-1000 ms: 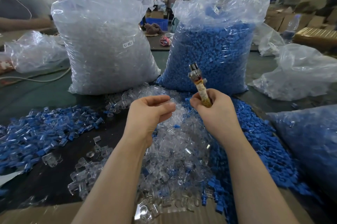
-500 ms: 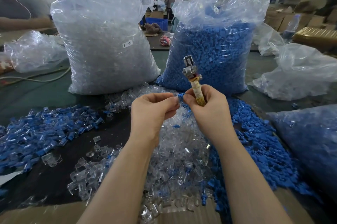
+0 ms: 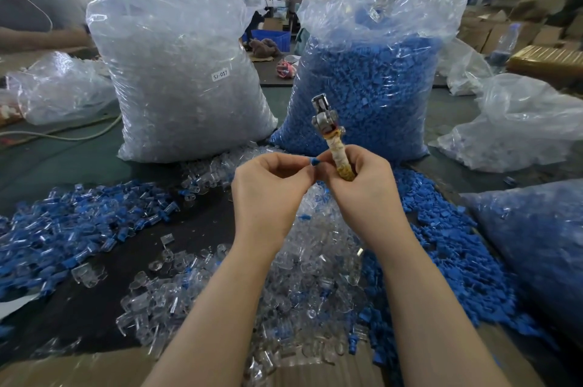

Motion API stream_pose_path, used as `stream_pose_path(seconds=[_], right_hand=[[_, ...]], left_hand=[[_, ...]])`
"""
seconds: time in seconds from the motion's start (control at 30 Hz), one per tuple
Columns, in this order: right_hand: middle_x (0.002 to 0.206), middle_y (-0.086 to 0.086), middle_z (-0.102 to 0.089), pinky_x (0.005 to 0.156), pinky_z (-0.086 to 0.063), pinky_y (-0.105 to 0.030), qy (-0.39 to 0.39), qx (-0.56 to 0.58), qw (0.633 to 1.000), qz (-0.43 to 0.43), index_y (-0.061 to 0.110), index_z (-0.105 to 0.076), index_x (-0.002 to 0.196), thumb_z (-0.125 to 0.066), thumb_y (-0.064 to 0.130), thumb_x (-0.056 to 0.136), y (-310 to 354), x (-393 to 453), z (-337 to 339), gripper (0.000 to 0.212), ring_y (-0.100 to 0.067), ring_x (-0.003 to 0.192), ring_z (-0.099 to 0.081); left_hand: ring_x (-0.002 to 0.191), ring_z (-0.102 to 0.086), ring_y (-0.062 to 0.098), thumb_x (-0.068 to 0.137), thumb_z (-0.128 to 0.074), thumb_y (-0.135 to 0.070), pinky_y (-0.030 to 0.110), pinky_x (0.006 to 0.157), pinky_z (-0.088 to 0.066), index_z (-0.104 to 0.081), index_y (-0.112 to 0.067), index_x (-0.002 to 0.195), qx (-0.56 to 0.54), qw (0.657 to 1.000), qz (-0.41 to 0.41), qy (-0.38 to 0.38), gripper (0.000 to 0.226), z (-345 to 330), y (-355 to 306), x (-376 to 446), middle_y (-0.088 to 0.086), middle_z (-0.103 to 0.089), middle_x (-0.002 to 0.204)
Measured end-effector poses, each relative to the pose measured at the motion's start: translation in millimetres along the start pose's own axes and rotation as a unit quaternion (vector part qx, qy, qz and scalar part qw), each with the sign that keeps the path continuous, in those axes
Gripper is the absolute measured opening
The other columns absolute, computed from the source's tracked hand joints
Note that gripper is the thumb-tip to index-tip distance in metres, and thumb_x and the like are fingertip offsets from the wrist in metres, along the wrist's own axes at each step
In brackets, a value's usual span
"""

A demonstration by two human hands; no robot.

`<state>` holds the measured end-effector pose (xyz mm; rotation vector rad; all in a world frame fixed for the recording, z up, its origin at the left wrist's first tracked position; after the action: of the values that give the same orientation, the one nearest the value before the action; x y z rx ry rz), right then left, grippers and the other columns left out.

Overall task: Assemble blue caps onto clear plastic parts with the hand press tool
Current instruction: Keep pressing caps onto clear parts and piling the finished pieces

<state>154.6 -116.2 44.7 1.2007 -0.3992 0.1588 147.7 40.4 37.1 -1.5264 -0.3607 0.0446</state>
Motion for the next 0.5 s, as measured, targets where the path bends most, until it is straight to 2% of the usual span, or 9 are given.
stream_pose_path(seconds=[0.07, 0.17, 0.27, 0.37, 0.5], right_hand=[[0.065, 0.012, -0.065, 0.058, -0.05, -0.028, 0.007, 0.009, 1.0, -0.011, 0.027, -0.066, 0.081, -0.067, 0.015, 0.09, -1.0, 0.8, 0.4, 0.015, -0.004, 0.059, -0.054], [0.074, 0.008, -0.072, 0.064, -0.054, -0.018, 0.032, 0.043, 0.998, -0.023, 0.024, -0.068, 0.086, -0.063, 0.009, 0.091, -1.0, 0.2, -1.7, 0.017, -0.006, 0.07, -0.067], [0.078, 0.007, -0.073, 0.068, -0.055, -0.017, 0.066, 0.056, 0.996, -0.033, 0.021, -0.07, 0.092, -0.06, 0.009, 0.093, -2.7, -1.7, -3.1, 0.016, -0.01, 0.076, -0.068], [0.079, 0.003, -0.071, 0.074, -0.055, -0.028, 0.104, 0.018, 0.993, -0.055, 0.027, -0.068, 0.088, -0.063, 0.013, 0.09, -11.7, -3.3, -1.1, 0.015, -0.018, 0.08, -0.066], [0.077, 0.006, -0.065, 0.075, -0.05, -0.036, 0.171, -0.024, 0.982, -0.078, 0.023, -0.067, 0.086, -0.066, 0.01, 0.088, -22.9, -8.7, -3.6, 0.014, -0.012, 0.074, -0.058]], left_hand=[[0.072, -0.073, 0.012, 0.073, -0.083, -0.012, 0.036, 0.073, -0.06, -0.074, -0.026, 0.072, 0.02, 1.0, -0.016, -0.005, 0.016, 0.6, -1.8, -0.6, -0.005, -0.074, 0.07], [0.07, -0.072, 0.009, 0.076, -0.082, -0.013, 0.033, 0.071, -0.061, -0.075, -0.025, 0.075, 0.024, 0.999, -0.029, -0.008, 0.013, 1.6, -2.9, -0.8, -0.006, -0.074, 0.07], [0.069, -0.072, 0.013, 0.08, -0.078, -0.01, 0.032, 0.07, -0.061, -0.074, -0.021, 0.076, 0.024, 0.999, -0.021, -0.008, 0.013, 2.3, 0.3, 0.7, -0.004, -0.074, 0.069], [0.07, -0.073, 0.016, 0.082, -0.075, -0.006, 0.026, 0.067, -0.059, -0.072, -0.017, 0.077, -0.014, 1.0, -0.003, 0.001, 0.012, 3.0, 3.9, 2.7, 0.0, -0.073, 0.068], [0.067, -0.072, 0.013, 0.084, -0.073, -0.002, 0.02, 0.063, -0.056, -0.071, -0.013, 0.08, -0.064, 0.998, 0.005, 0.004, 0.011, 3.7, 4.6, 4.9, 0.0, -0.073, 0.066]])
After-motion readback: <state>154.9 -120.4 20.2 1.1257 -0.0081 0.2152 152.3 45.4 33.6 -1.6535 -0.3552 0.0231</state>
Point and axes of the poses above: each hand's wrist, its own x-axis towards the middle knuckle, its own z-axis out of the back of the hand, y = z × x, the point moved 9 cm from there along x, towards the middle knuckle
